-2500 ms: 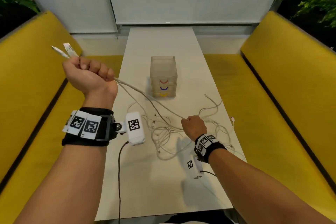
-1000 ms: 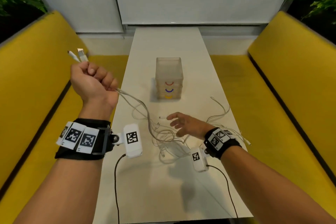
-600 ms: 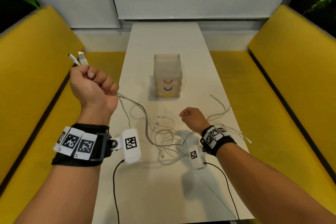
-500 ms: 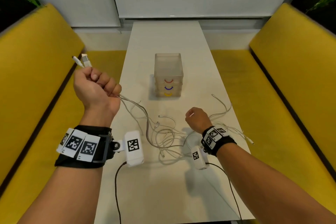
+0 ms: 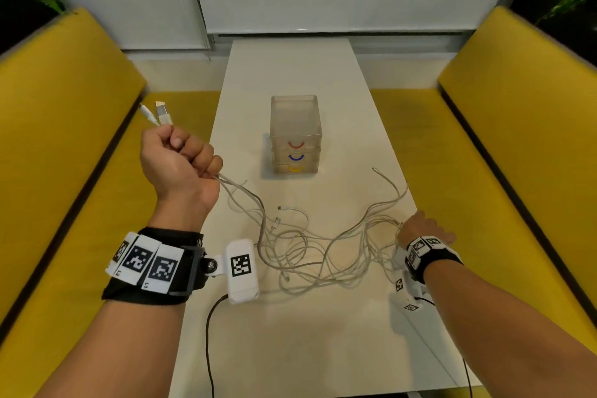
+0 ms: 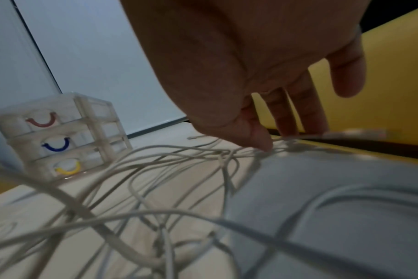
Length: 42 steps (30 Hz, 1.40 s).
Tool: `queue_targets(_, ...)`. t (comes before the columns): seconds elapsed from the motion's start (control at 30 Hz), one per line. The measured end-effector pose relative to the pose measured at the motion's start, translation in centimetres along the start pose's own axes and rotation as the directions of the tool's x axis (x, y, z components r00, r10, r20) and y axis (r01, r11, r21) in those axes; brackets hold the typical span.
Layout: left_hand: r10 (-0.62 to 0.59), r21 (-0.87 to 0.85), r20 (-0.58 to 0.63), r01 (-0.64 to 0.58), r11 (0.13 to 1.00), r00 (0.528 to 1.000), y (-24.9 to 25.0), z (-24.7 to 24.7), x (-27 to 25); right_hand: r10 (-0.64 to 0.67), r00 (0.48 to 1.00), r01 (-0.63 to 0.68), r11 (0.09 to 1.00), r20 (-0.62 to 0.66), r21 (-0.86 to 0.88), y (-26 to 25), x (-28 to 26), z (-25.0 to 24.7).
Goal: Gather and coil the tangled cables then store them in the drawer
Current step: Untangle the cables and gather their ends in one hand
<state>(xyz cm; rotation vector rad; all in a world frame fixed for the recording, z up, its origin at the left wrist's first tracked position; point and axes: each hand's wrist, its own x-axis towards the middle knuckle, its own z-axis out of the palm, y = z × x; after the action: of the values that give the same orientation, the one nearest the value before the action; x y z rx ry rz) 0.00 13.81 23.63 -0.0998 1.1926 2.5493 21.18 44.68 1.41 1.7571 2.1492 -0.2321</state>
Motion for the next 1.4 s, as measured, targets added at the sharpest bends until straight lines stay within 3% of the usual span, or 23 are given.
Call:
queue_targets(0.07, -0.001, -0.001, 0.002, 0.001, 1.000, 1.000, -0.1, -0.1, 0.0, -0.035, 0.999, 0.034, 0.999, 0.027, 0.030, 0.5, 0.3, 0.2)
queue_targets(0.17, 0.001, 0.001, 0.005, -0.001, 1.000, 1.000, -0.3, 0.0, -0.1, -0.198, 0.980, 0.195, 0.973, 0.012, 0.120, 0.3, 0.3, 0.3)
queue_targets(0.33, -0.009, 0.012, 0.008, 0.009, 1.000, 1.000, -0.7, 0.1, -0.1, -0.372, 0.925, 0.379, 0.904, -0.071, 0.197, -2.1, -1.6, 0.9)
queue_targets(0.53, -0.003, 0.020, 0.002, 0.003, 1.000, 1.000, -0.8, -0.1, 0.1, -0.549, 0.835, 0.537, 0.804, -0.026, 0.255, -5.9, -4.5, 2.1)
queue_targets(0.63, -0.002, 0.024, 0.002, 0.002, 1.000, 1.000, -0.7, -0.1, 0.3, -0.571, 0.821, 0.552, 0.788, -0.012, 0.273, -6.9, -5.1, 2.2)
queue_targets(0.73, -0.003, 0.024, 0.010, 0.003, 1.000, 1.000, -0.7, -0.1, 0.4, -0.502, 0.865, 0.487, 0.830, -0.019, 0.272, -7.0, -5.1, 1.4)
queue_targets(0.83, -0.007, 0.023, 0.010, 0.007, 1.000, 1.000, -0.8, -0.2, 0.5, -0.463, 0.877, 0.480, 0.841, -0.127, 0.250, -7.8, -5.4, -0.5)
queue_targets(0.97, -0.021, 0.020, -0.004, 0.021, 1.000, 1.000, -1.0, -0.6, 0.5, -0.540, 0.791, 0.611, 0.726, -0.289, 0.315, -10.9, -6.9, -3.5)
queue_targets(1.17, -0.035, 0.023, -0.028, 0.036, 0.999, 0.999, -1.3, -1.2, 0.1, -0.746, 0.651, 0.733, 0.570, -0.139, 0.372, -17.4, -10.0, -4.5)
queue_targets(1.23, -0.037, 0.024, -0.025, 0.038, 0.999, 0.999, -1.2, -1.4, 0.1, -0.742, 0.662, 0.707, 0.572, -0.104, 0.416, -18.1, -10.4, -4.1)
queue_targets(1.33, -0.033, 0.024, -0.018, 0.033, 0.999, 0.999, -0.8, -1.7, 0.2, -0.646, 0.750, 0.627, 0.625, -0.143, 0.466, -17.4, -9.3, -4.5)
queue_targets(1.4, -0.035, 0.017, -0.012, 0.036, 0.999, 0.999, -0.7, -1.8, 0.4, -0.640, 0.750, 0.642, 0.646, -0.167, 0.412, -16.9, -8.5, -4.7)
